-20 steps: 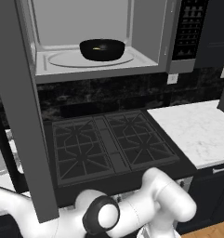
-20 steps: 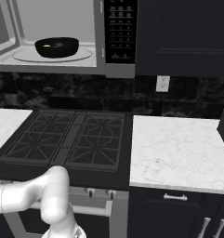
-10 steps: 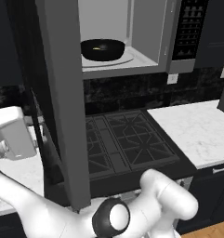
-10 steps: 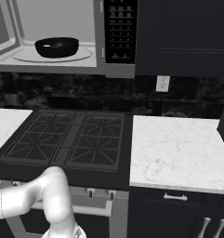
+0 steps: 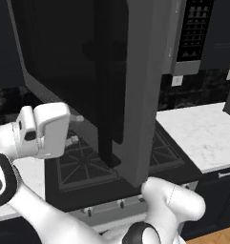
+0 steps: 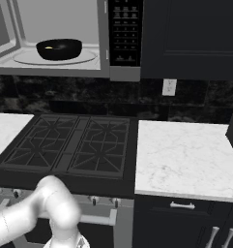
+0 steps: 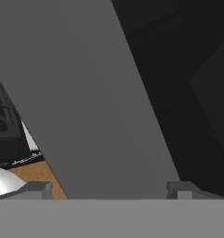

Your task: Pick the lemon wedge from the sink and place it in the bowl. Then pick the bowl and place it in the microwave. Then close the microwave door and press the start button.

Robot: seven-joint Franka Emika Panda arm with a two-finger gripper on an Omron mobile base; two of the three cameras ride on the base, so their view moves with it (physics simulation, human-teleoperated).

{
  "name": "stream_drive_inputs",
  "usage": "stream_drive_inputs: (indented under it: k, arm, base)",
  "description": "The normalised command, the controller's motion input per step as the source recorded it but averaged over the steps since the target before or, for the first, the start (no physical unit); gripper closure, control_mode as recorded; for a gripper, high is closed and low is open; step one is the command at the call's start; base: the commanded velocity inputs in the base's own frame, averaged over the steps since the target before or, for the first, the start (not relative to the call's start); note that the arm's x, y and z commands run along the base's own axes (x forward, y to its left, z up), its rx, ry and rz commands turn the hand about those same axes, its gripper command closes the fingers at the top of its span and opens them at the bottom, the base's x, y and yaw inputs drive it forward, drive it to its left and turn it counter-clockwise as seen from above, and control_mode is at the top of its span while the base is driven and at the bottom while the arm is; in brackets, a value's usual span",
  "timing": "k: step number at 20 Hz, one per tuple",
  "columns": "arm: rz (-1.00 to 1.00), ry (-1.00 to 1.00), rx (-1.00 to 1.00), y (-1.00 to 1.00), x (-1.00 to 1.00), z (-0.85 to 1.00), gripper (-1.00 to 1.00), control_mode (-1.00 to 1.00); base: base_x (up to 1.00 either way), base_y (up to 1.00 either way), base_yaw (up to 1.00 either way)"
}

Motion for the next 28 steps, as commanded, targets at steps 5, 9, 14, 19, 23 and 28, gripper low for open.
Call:
stream_drive_inputs:
  k: [5,9,14,19,23,28]
  arm:
    - [0.29,0.13,0.1,-0.73,-0.21,0.0,-1.0,-1.0]
    - [0.37,0.17,0.1,-0.7,-0.02,0.0,-1.0,-1.0]
    - [0.43,0.16,0.09,-0.72,0.05,0.0,-1.0,-1.0]
    - [0.48,0.14,0.09,-0.78,0.23,0.0,-1.0,-1.0]
    - [0.48,0.13,0.09,-0.74,0.48,0.07,-1.0,-1.0]
    - [0.44,0.1,0.06,-0.67,0.71,0.24,-1.0,-1.0]
  base:
    - [0.0,0.0,0.0]
    - [0.0,0.0,0.0]
    - [0.0,0.0,0.0]
    - [0.0,0.0,0.0]
    - [0.0,0.0,0.0]
    - [0.0,0.0,0.0]
